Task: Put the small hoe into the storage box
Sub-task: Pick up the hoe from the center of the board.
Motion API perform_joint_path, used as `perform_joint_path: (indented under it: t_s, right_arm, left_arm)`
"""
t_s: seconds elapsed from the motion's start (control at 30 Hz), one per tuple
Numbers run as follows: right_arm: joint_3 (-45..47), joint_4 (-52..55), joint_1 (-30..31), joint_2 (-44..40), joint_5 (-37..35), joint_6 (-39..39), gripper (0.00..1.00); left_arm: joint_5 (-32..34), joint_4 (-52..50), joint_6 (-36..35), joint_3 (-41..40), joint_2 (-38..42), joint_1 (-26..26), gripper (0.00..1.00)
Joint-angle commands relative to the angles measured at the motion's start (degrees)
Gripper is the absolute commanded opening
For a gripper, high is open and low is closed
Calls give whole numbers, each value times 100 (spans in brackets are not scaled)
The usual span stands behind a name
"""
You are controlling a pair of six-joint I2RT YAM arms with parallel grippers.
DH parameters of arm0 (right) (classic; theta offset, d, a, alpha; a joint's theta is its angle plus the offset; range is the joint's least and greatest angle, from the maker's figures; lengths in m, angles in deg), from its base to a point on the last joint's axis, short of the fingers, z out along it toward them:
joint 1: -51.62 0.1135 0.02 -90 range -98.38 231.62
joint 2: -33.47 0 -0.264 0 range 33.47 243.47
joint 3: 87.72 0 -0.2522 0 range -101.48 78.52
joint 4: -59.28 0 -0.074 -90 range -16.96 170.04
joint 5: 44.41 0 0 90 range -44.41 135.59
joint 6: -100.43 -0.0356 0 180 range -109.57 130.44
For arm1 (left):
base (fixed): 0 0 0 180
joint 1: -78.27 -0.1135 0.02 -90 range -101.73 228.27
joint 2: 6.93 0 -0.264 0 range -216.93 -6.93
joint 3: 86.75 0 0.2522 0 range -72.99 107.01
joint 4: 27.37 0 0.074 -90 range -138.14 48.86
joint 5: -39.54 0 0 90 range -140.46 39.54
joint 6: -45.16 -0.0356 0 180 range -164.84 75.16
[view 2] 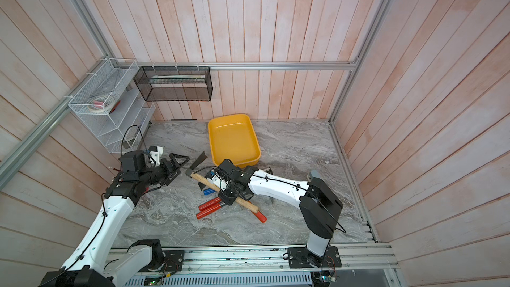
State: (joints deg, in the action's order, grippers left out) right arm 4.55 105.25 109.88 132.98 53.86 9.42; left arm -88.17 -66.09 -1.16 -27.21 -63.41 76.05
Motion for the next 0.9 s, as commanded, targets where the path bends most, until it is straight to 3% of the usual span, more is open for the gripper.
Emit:
perform_joint_path:
  t_s: [0.0, 0.37, 0.87]
  right_arm:
    - [-184, -505, 2, -197, -252, -170, 0]
    - [-675, -274, -398, -80, -468, -799, 0]
    - [-1559, 49, -701, 345, -974, -1170, 0]
  left_arm:
    - [-166, -10, 123, 80, 51, -17, 100]
    - [-140, 375, 10, 79, -187, -22, 100]
    - [-210, 1151, -391, 447, -1230, -18, 100]
